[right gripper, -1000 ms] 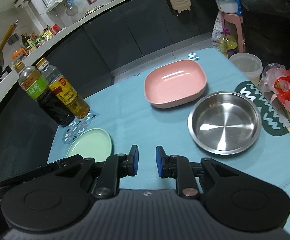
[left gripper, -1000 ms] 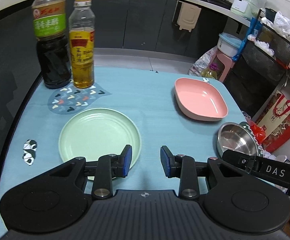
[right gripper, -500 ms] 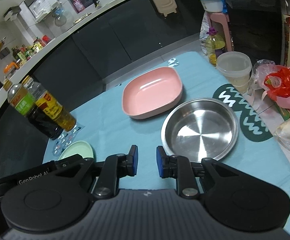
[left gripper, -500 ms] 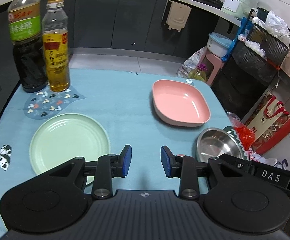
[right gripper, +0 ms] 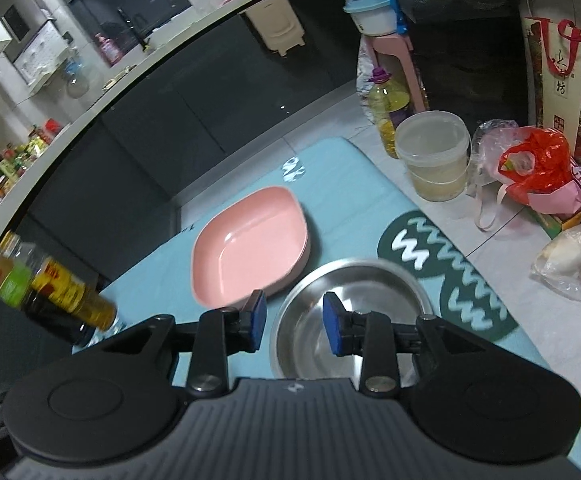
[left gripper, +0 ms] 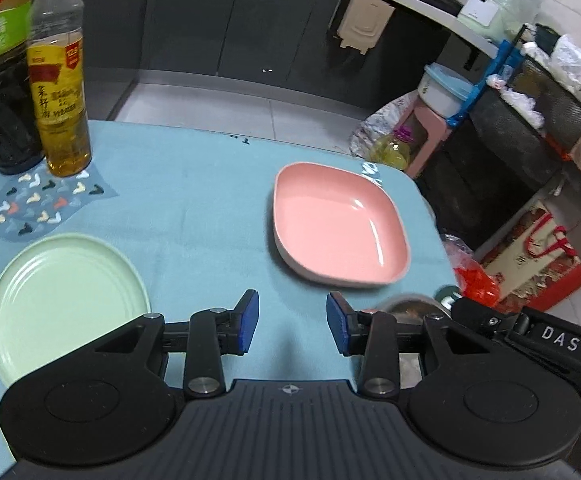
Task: Organize plates and bowls
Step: 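Open both tools and move them to the pink square dish rim, then close both tools on the pink dish rim and lift it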
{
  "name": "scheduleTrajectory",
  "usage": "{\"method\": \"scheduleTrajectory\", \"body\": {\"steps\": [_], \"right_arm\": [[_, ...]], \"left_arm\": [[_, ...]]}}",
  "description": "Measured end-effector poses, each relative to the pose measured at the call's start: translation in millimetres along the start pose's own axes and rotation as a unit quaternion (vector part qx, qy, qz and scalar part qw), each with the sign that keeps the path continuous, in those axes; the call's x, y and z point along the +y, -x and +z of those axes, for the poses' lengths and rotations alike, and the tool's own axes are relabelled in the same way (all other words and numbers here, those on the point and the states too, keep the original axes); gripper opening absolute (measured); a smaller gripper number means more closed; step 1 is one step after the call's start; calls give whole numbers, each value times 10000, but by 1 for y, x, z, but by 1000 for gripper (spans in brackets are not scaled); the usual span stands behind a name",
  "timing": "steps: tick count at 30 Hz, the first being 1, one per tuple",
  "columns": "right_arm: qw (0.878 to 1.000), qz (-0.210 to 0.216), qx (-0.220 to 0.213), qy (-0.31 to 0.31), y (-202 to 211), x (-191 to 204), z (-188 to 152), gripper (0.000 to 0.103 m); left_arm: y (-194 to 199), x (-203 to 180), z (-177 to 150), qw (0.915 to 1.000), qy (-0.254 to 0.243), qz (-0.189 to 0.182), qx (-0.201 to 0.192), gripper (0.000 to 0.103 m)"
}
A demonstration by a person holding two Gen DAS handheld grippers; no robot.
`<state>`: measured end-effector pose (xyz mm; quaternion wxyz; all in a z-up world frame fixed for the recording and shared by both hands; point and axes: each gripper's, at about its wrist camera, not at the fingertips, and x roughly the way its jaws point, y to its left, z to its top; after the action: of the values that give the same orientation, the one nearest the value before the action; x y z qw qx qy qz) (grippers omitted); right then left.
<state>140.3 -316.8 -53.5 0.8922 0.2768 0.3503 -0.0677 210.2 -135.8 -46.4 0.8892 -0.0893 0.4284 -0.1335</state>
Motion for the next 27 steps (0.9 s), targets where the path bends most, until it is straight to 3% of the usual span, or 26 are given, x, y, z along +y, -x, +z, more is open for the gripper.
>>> {"method": "scheduleTrajectory", "body": {"steps": [6, 13, 24, 27], "right_arm": [[9997, -209, 63, 144, -28, 7, 13, 33], [9993, -325, 171, 109, -57, 9, 25, 33], [9980, -515, 287, 235, -83, 13, 28, 33], [9971, -601, 342, 303, -88, 13, 27, 33]], "left_arm": [[-33, 3, 17, 9998, 70, 164, 51, 35], [-61, 12, 28, 9985, 536, 77, 110, 35], [-86, 8, 31, 9981, 525, 225, 220, 34], [-88, 2, 29, 9991, 265, 220, 237, 21]]}}
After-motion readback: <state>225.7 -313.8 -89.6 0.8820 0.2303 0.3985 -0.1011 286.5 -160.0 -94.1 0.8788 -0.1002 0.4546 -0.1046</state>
